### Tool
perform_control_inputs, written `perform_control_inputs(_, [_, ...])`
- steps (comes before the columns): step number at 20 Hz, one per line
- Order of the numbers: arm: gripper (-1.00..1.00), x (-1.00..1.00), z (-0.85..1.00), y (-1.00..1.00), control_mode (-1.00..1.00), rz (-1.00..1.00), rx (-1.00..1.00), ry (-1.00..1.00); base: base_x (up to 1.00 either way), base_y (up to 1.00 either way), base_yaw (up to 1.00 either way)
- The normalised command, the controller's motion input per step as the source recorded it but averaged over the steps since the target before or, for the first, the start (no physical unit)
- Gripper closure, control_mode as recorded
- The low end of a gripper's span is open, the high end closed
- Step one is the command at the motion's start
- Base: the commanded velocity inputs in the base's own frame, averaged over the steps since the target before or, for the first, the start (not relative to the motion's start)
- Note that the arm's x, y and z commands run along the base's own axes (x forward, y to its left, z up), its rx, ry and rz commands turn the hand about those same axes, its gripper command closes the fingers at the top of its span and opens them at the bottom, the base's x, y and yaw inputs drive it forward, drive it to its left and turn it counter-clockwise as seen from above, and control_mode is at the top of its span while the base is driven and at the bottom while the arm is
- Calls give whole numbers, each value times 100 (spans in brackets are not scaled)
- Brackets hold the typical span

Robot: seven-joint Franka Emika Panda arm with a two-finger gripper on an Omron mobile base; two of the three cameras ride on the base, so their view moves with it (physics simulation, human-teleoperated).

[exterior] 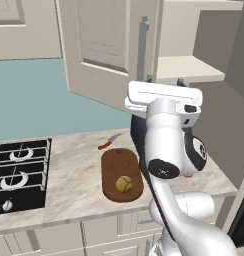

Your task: Pick the bread, place it on the cutting board, pick the jam, place it on the counter, and close the cabinet.

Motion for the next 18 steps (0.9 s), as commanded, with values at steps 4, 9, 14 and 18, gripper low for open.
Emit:
perform_control_inputs(4, [-100, 48, -6, -3, -100, 0, 0, 0, 0, 0, 0])
perform_control_inputs(9, [-100, 48, -7, 0, -100, 0, 0, 0, 0, 0, 0])
perform_control_inputs(14, [-100, 43, -11, -1, -100, 0, 0, 0, 0, 0, 0])
perform_control_inputs(18, [-100, 46, -11, -6, -100, 0, 0, 0, 0, 0, 0])
